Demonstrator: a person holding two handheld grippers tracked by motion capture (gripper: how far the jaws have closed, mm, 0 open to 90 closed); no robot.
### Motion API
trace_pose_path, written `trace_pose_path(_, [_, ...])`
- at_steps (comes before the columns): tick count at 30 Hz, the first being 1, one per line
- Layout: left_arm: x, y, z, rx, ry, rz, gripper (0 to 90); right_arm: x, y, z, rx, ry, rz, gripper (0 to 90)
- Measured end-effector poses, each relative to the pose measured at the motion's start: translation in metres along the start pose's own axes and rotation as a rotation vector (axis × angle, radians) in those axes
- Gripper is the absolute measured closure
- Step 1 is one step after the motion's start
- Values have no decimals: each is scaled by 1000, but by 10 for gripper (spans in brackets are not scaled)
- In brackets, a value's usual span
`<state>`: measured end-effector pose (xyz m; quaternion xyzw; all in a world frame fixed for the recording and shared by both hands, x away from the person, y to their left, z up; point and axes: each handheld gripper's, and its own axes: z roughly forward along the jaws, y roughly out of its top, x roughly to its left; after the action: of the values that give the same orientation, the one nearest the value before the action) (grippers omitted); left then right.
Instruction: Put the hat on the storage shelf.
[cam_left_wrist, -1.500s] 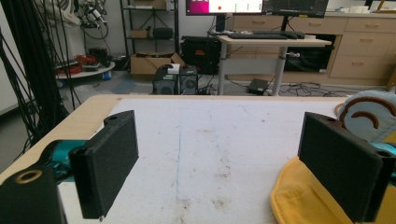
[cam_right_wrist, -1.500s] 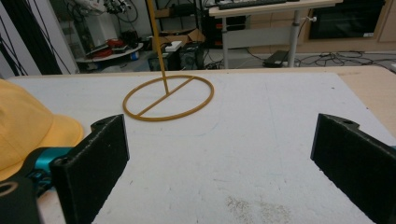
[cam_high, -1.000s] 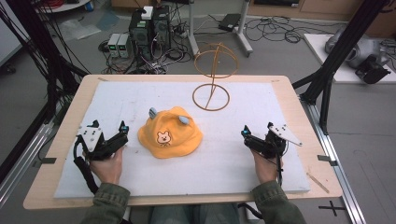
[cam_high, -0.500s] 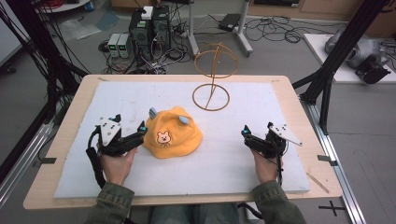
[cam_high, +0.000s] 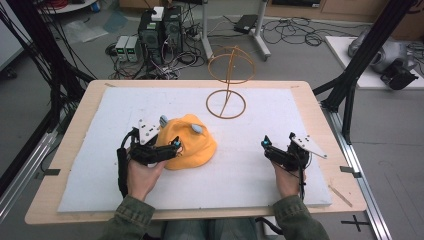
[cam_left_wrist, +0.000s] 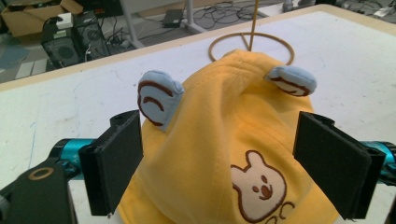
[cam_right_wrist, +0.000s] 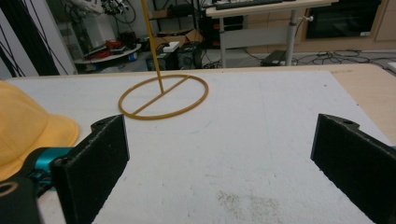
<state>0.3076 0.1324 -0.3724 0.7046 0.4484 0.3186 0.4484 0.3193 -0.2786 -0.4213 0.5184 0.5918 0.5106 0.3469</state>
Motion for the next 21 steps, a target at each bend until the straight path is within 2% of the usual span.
trace_pose_path(3, [1,0,3,13,6,-10,168,-3,-2,0,8,-6,8,39])
trace_pose_path(11, [-4,-4,14,86,19,8,211,-3,-3,-2,8,-7,5,39])
trace_pose_path(14, [-2,-7,18,111,21,-5,222,-2,-3,-2,10,-2,4,39])
trace_pose_path(17, [0,-9,20,119,21,-12,362,-1,-3,-1,6,1,-6,39])
trace_pose_path(18, [1,-10,21,121,25,-15,362,-1,-3,-1,6,1,-6,39])
trace_pose_path(19, [2,-12,23,138,17,-19,448,0,-3,-2,8,2,0,39])
trace_pose_path(21, [2,-13,24,143,11,-22,508,0,-3,-2,7,4,-3,39])
